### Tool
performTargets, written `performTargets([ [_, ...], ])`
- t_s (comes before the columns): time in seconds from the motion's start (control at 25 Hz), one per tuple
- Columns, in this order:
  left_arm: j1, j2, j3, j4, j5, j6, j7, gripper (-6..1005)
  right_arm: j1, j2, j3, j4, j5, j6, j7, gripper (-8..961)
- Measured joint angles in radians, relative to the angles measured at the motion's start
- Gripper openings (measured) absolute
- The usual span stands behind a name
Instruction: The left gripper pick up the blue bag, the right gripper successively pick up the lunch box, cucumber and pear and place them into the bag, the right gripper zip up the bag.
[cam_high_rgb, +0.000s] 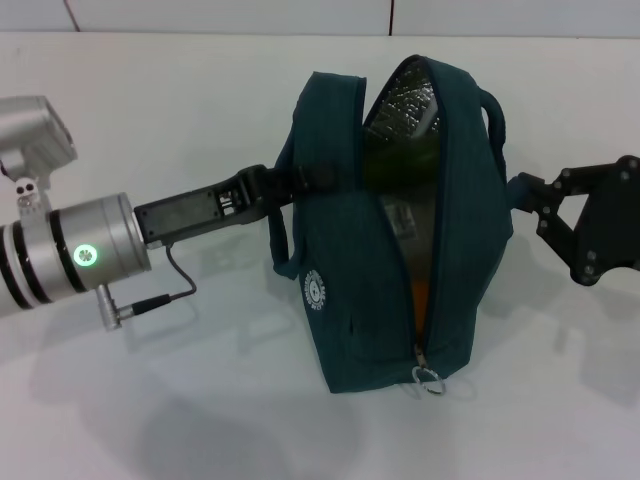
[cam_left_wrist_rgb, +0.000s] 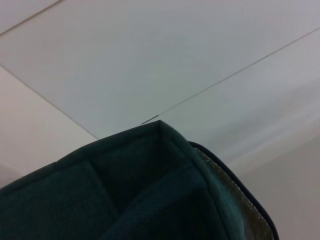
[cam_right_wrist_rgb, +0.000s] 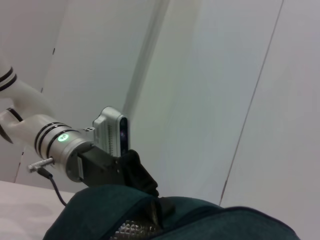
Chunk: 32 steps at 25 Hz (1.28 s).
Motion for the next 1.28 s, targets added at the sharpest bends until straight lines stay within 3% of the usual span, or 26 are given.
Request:
performTargets([
  [0.32,0.018,0.000,0.000,-0.014,0.002,-0.010,0.006,68,-0.001,0.001,0.004,0.038,0.004,-0.027,-0.010,161],
  [0.64,0.019,0.000,0.012,-0.015,0.000,-0.012,-0.001,67,-0.020,0.001,0.108,0.095,0.008,-0.185,-0.042,217],
  [0.88,0.026,0.000,0.014,-0.015,-0.002,-0.012,-0.001,67,-0.021,0.001,0.132,0.133,-0.023,-0.302,-0.059,444],
  [0.96,0.029,0.000,0.014,-0.015,-0.003,-0.012,-0.001,67,-0.019,0.001,0.129,0.134,-0.061,-0.324,-0.060,678],
  [1.28,0.033,0.000,0.014,-0.015,-0.005,-0.010,-0.001,68,0.007,0.003,0.036,0.202,-0.131,-0.346,-0.052,726],
])
